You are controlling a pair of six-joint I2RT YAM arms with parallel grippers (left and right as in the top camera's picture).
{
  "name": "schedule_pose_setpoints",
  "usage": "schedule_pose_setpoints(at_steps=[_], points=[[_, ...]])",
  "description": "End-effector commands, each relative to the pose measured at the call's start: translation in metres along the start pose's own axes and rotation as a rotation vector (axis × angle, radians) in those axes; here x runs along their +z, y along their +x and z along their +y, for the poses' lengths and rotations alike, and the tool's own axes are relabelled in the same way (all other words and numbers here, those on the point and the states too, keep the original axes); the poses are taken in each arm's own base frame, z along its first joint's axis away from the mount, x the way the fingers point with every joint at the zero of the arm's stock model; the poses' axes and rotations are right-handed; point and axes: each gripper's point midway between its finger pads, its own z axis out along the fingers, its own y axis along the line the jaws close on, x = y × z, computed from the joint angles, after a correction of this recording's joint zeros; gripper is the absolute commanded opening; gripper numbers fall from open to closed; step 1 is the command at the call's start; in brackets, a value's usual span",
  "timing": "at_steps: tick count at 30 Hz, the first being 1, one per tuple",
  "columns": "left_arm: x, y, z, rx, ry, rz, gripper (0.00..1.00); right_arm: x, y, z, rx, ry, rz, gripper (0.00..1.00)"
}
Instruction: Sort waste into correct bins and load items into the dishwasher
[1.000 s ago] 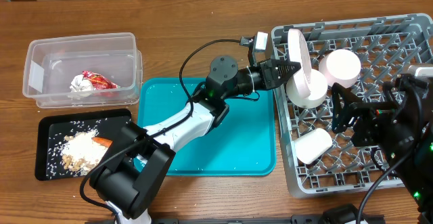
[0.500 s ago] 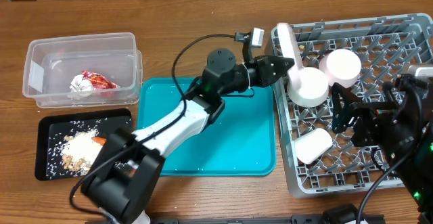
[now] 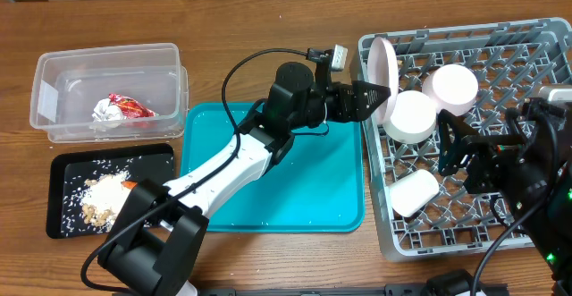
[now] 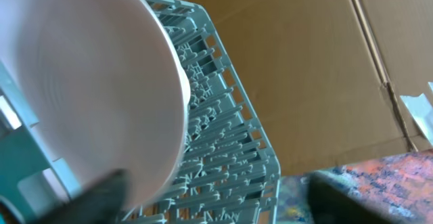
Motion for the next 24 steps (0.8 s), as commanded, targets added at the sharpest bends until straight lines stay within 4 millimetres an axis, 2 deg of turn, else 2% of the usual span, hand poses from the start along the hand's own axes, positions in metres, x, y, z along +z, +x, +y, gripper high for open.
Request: schedule_pose_setpoints(at_steps=[1,5,8,10,14,15,16,18,19,21,24], points=[[-0.017,-0.026,-0.027,0.119,-0.002,-0.053,1.00,-0.002,-0.003,0.000,0.004,0.000,-0.014,1.00],[-0.046,-0.048,-0.035,0.210,-0.147,-0.079,1.00,-0.002,-0.003,0.000,0.004,0.000,-0.014,1.00],[-0.088,-0.068,-0.048,0.293,-0.304,-0.106,1.00,-0.002,-0.003,0.000,0.004,0.000,-0.014,1.00],[-0.125,-0.081,-0.059,0.327,-0.409,-0.124,1.00,-0.002,-0.003,0.000,0.004,0.000,-0.014,1.00],[-0.219,-0.095,-0.062,0.326,-0.689,-0.173,1.00,-0.002,-0.003,0.000,0.004,0.000,-0.014,1.00],[-0.244,-0.095,-0.061,0.315,-0.765,-0.191,1.00,-0.002,-0.003,0.000,0.004,0.000,-0.014,1.00],[-0.282,-0.094,-0.061,0.300,-0.878,-0.223,1.00,-0.002,-0.003,0.000,0.004,0.000,-0.014,1.00],[-0.336,-0.087,-0.062,0.267,-1.033,-0.285,1.00,-0.002,-0.003,0.000,0.004,0.000,-0.014,1.00],[-0.358,-0.084,-0.063,0.256,-1.095,-0.316,1.00,-0.002,-0.003,0.000,0.004,0.000,-0.014,1.00],[-0.392,-0.076,-0.066,0.240,-1.191,-0.373,1.00,-0.002,-0.003,0.000,0.004,0.000,-0.014,1.00],[-0.419,-0.063,-0.074,0.234,-1.249,-0.422,1.00,-0.002,-0.003,0.000,0.004,0.000,-0.014,1.00]])
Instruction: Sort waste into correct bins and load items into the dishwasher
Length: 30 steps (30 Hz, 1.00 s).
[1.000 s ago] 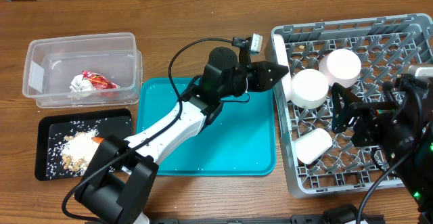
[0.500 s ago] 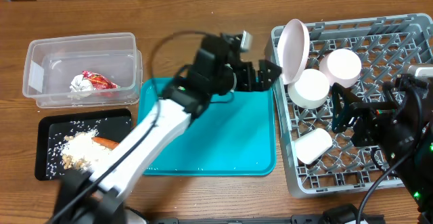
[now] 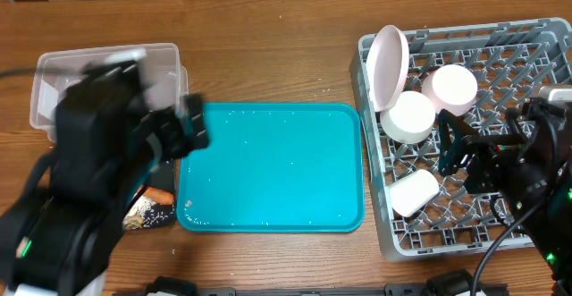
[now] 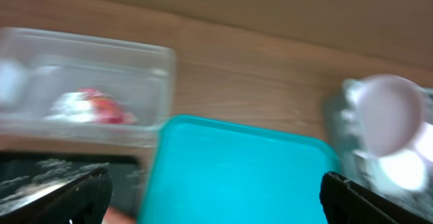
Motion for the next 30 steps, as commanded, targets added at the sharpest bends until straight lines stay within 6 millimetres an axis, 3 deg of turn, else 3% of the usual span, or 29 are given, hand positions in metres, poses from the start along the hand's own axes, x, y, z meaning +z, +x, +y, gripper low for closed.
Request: schedule_pose_setpoints(at_steps=[1,5,16,22,27,30], points=[[-0.028,-0.009,0.040,0.011,-0.182,-0.100,1.00,-0.002,-0.003,0.000,0.003,0.000,-0.014,1.00],[-0.036,0.000,0.048,0.016,-0.209,-0.085,1.00,-0.002,-0.003,0.000,0.003,0.000,-0.015,1.00],[-0.027,0.001,0.047,0.023,-0.217,-0.056,1.00,-0.004,-0.003,0.000,0.003,-0.001,-0.017,1.00],[-0.023,0.001,0.046,0.026,-0.221,-0.046,1.00,-0.004,0.022,-0.007,-0.005,0.011,0.016,1.00],[-0.021,0.001,0.046,0.027,-0.222,-0.040,1.00,0.004,0.023,-0.030,0.018,0.081,-0.150,1.00],[-0.021,0.001,0.046,0.027,-0.223,-0.040,1.00,0.017,0.036,-0.035,0.032,0.069,-0.252,1.00]])
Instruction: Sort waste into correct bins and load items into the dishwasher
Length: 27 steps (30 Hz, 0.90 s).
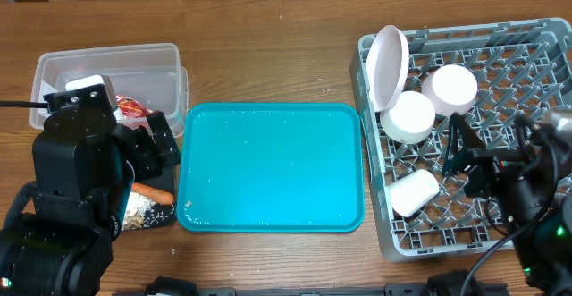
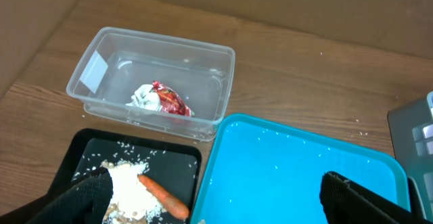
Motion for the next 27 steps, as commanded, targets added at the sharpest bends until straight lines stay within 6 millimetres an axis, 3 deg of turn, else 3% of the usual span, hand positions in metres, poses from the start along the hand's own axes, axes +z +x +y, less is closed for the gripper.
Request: schedule_pose_setpoints(at_steps=[1,8,14,20,27], points=[[-0.002,-0.004,0.003,0.015,-0.015,-0.014,1.00,0.008,0.035,-0.014,-0.003,0.020,-0.036,1.00],[-0.002,-0.004,0.003,0.015,-0.015,-0.014,1.00,0.028,0.134,-0.016,-0.002,-0.096,-0.040,1.00],[-0.002,-0.004,0.003,0.015,-0.015,-0.014,1.00,0.045,0.199,-0.017,-0.003,-0.174,-0.048,1.00],[-0.002,-0.004,0.003,0.015,-0.015,-0.014,1.00,0.058,0.221,-0.019,0.024,-0.195,-0.074,1.00],[-0.002,-0.004,0.003,0.015,-0.015,-0.014,1.00,0.059,0.218,-0.018,0.023,-0.201,-0.099,1.00]])
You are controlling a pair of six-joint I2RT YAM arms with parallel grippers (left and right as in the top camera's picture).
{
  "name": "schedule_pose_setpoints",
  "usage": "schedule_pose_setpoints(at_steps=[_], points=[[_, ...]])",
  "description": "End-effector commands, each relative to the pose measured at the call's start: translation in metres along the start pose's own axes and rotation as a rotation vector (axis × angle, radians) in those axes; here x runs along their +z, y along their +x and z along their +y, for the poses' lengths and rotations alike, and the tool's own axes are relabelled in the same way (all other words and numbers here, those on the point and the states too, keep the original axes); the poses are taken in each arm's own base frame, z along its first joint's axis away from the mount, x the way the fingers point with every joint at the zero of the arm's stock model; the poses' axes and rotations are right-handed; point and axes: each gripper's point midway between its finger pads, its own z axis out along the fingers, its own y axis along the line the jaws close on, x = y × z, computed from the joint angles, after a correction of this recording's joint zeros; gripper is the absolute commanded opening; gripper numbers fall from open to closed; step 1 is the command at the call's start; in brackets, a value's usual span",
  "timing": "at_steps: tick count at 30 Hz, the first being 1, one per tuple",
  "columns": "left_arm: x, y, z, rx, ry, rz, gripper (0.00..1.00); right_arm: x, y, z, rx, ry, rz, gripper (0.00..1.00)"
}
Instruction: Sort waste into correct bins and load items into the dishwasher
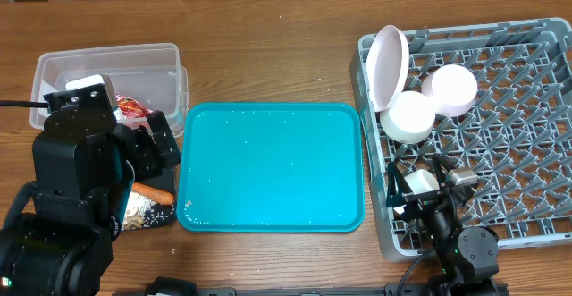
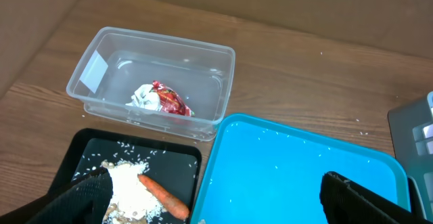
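My left gripper (image 2: 216,207) hangs open and empty above the seam between the black tray (image 2: 81,149) and the teal tray (image 2: 304,170). A carrot (image 2: 162,195) lies on rice in the black tray. A red-and-white wrapper (image 2: 161,99) sits in the clear bin (image 2: 159,45). In the grey dish rack (image 1: 509,54), a pink plate (image 1: 386,56) stands on edge beside a white bowl (image 1: 409,117) and a pink bowl (image 1: 450,90). My right gripper (image 1: 418,184) sits low at the rack's front, fingers apart, partly covering a white cup (image 1: 420,185).
The teal tray (image 1: 273,166) lies mid-table with only a few rice grains on it. The left arm's body (image 1: 80,180) covers much of the black tray from above. Wooden table (image 1: 268,54) runs behind the tray; cardboard lines the far edge.
The right arm, which stood over the rack's right half, now sits folded low at the rack's front edge near the white cup. The left arm and all objects are unchanged.
At first my left gripper was at the rack's left end by the pink plate. Then the left arm was back at the table's left side, the plate left standing in the rack. It settled open over the trays, and now the right arm has drawn back too.
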Motion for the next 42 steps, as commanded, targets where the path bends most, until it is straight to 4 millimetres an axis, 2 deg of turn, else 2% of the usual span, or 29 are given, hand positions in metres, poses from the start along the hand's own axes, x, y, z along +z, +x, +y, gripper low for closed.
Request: schedule_pose_setpoints(at_steps=[1,17,22,23,24,28,30,32,33,35,42], points=[[-0.002,-0.004,0.003,0.015,-0.014,-0.015,1.00,0.000,-0.001,0.001,0.007,-0.006,-0.011,1.00],[-0.002,-0.004,0.003,0.015,-0.014,-0.014,1.00,0.000,-0.001,0.001,0.007,-0.006,-0.011,1.00],[-0.007,0.002,0.030,0.061,-0.133,-0.020,1.00,0.000,-0.001,0.001,0.007,-0.006,-0.011,1.00],[-0.015,0.001,0.045,0.036,-0.185,-0.064,1.00,0.000,-0.001,0.000,0.007,-0.006,-0.011,1.00],[-0.018,0.000,0.047,0.016,-0.179,-0.097,1.00,0.000,-0.001,0.001,0.007,-0.006,-0.011,1.00],[-0.023,-0.009,0.039,-0.068,-0.060,-0.269,1.00,0.000,-0.001,0.000,0.007,-0.006,-0.011,1.00],[-0.022,-0.008,0.035,-0.041,-0.016,-0.349,1.00,0.000,-0.001,0.001,0.007,-0.006,-0.011,1.00],[-0.019,-0.002,0.031,0.009,0.018,-0.402,1.00,0.000,-0.001,0.001,0.007,-0.006,-0.011,1.00],[-0.015,0.007,0.020,0.134,0.073,-0.450,1.00,0.000,-0.001,0.001,0.007,-0.006,-0.011,1.00],[-0.011,0.016,0.010,0.217,0.123,-0.500,1.00,0.000,-0.001,0.001,0.007,-0.006,-0.011,1.00],[0.027,0.064,0.017,0.207,0.125,-0.555,1.00,0.000,-0.001,0.001,0.007,-0.006,-0.011,1.00]])
